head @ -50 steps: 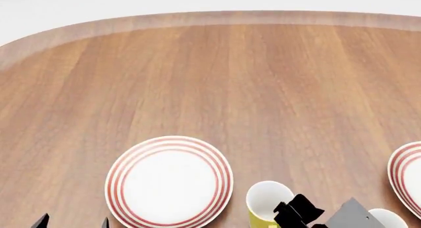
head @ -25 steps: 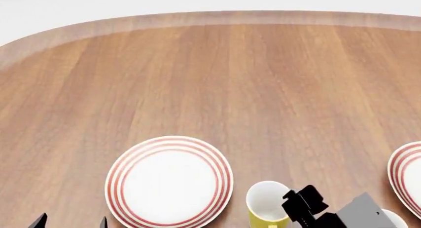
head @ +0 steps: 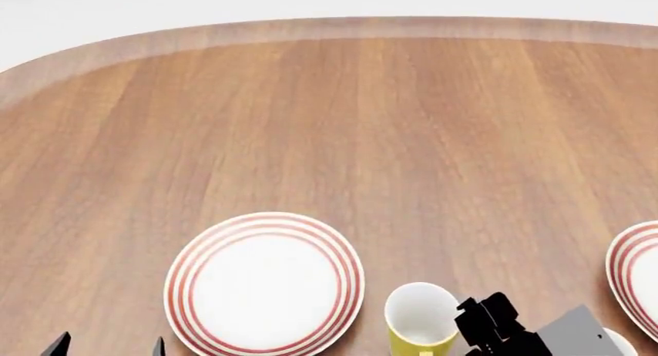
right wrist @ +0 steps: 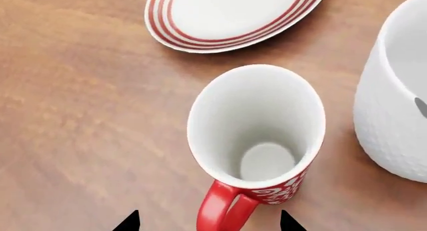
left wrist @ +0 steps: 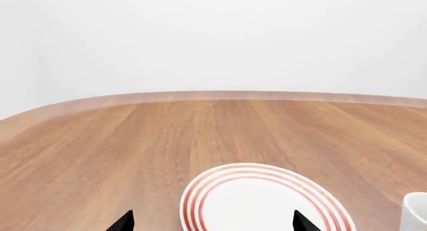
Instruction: Put the red mug on the left plate.
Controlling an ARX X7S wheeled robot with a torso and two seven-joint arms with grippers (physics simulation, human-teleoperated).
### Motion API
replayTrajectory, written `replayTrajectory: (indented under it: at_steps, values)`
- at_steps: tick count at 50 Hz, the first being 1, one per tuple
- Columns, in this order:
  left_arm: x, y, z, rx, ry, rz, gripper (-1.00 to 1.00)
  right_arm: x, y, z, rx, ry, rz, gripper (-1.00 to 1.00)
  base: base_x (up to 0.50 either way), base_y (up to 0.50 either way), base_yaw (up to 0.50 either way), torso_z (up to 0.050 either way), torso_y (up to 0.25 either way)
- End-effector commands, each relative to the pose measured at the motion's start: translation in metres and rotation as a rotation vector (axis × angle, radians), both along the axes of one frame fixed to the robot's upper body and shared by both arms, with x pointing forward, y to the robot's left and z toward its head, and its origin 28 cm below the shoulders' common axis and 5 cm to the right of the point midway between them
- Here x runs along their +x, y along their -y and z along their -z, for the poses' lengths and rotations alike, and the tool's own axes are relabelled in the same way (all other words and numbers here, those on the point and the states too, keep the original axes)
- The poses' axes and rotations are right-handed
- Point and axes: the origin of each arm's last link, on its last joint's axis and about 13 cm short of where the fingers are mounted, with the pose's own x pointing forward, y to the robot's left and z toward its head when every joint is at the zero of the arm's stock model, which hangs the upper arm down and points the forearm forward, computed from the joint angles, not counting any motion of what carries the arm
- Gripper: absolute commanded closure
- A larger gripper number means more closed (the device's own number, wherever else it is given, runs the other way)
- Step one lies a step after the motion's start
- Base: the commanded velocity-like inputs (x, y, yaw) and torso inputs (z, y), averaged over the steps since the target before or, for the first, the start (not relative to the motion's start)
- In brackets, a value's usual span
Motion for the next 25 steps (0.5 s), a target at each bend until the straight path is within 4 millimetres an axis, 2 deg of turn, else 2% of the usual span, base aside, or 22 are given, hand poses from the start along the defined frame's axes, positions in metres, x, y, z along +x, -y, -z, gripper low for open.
replayTrajectory:
  at_steps: [1, 11, 25]
  values:
    - [0.0000, 0.0001, 0.0002, 0.004, 0.000, 0.001, -1.00, 0.0056, 0.0034, 0.0037, 0.021, -0.010, 0.023, -1.00, 0.00, 0.00, 0.00, 0.000, 0.000]
    - [0.0000, 0.0004, 0.0007, 0.013, 0.001, 0.001, -1.00, 0.0063, -0.0010, 0.0120, 0.065, -0.019, 0.015, -1.00, 0.00, 0.00, 0.00, 0.000, 0.000]
    - [0.0006, 0.0003, 0.0009, 0.015, 0.002, 0.002, -1.00, 0.0090, -0.0011, 0.0084, 0.095, -0.010, 0.025, -1.00, 0.00, 0.00, 0.00, 0.000, 0.000]
